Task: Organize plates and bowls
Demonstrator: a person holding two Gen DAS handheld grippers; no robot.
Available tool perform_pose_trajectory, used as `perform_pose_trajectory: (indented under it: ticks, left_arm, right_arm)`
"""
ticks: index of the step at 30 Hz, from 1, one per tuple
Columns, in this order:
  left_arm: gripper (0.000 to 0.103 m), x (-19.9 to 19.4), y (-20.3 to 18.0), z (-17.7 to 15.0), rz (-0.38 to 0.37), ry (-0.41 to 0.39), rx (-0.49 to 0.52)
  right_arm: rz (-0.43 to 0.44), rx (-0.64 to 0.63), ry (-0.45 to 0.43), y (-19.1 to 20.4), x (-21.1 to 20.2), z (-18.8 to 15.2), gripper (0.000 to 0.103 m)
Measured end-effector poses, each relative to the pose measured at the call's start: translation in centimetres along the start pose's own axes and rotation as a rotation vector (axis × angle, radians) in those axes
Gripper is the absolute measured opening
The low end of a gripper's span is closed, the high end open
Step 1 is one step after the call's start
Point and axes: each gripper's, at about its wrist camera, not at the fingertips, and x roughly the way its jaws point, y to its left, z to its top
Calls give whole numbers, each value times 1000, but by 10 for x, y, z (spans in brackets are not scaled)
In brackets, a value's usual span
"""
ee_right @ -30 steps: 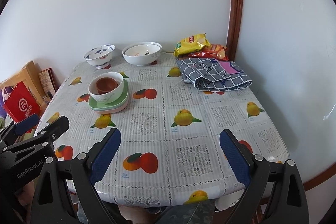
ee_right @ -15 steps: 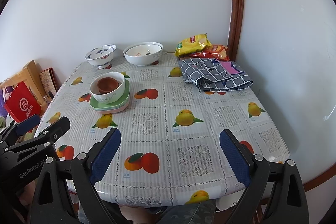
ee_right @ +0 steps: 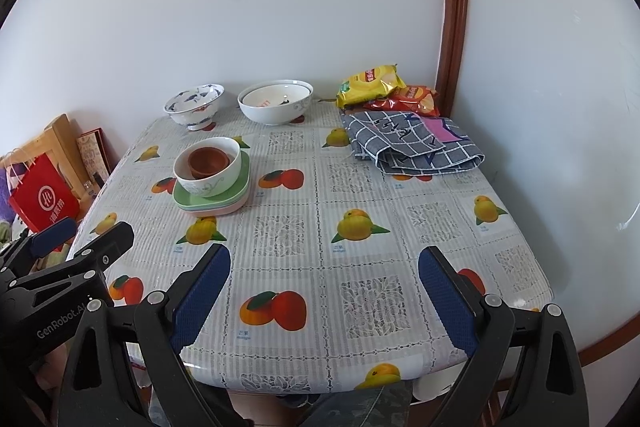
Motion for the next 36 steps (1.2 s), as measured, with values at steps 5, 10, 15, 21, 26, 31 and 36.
perform_pose_trajectory:
  ticks: [5,10,15,21,26,31,36]
  left_arm:
    - [86,0,0,0,-1,-1,0]
    - [86,-1,-1,0,-1,-1,0]
    - [86,-1,-2,0,-2,-1,3]
    - [86,-2,-2,0,-1,-4,4]
    - [86,-1,-2,-1,0,-5,2]
    - [86,-1,-2,0,1,-3,5]
    - [86,0,-2,1,0,-2,7]
  right_arm:
    - [2,2,-3,0,0,0,94]
    - [1,2,-5,-1,-1,0,94]
    - [2,4,-6,-2,-2,1,94]
    - [3,4,-7,-2,-2,1,94]
    - [3,5,-8,-2,-2,1,94]
    - [2,3,-8,-3,-2,2,94]
    - [0,2,-6,-3,-1,2,94]
